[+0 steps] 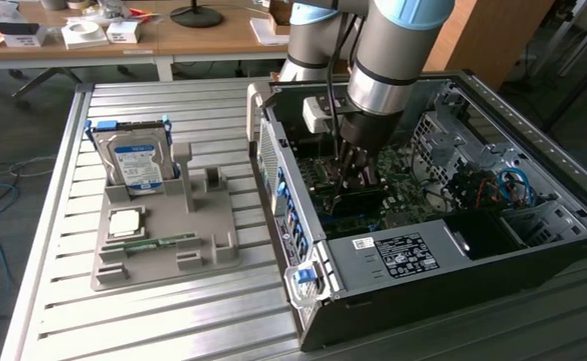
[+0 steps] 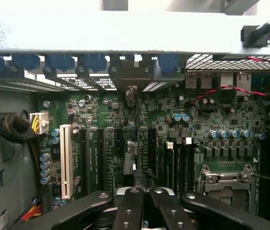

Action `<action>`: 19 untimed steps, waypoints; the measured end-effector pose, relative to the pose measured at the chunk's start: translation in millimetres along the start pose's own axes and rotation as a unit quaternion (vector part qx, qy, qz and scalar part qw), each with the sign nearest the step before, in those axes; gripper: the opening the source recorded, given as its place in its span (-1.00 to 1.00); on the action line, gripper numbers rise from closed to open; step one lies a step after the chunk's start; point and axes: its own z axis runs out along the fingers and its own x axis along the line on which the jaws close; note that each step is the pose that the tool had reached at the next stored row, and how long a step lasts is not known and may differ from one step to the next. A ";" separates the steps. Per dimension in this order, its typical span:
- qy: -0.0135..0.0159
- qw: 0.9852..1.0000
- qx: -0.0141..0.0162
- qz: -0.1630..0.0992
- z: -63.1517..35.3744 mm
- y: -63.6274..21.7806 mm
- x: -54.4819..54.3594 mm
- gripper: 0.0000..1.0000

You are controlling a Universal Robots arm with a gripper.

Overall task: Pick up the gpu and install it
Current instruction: 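Press down on the gpu until it lock into place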

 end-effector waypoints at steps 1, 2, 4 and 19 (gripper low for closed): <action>0.000 1.000 0.000 0.000 -2.3 0.0 0.0 -0.79; 0.000 1.000 0.000 0.000 -4.5 0.1 -0.1 -0.79; 0.000 1.000 0.000 0.000 -9.2 0.1 -0.3 -0.79; 0.000 1.000 0.000 0.000 -59.1 0.6 -2.0 -0.79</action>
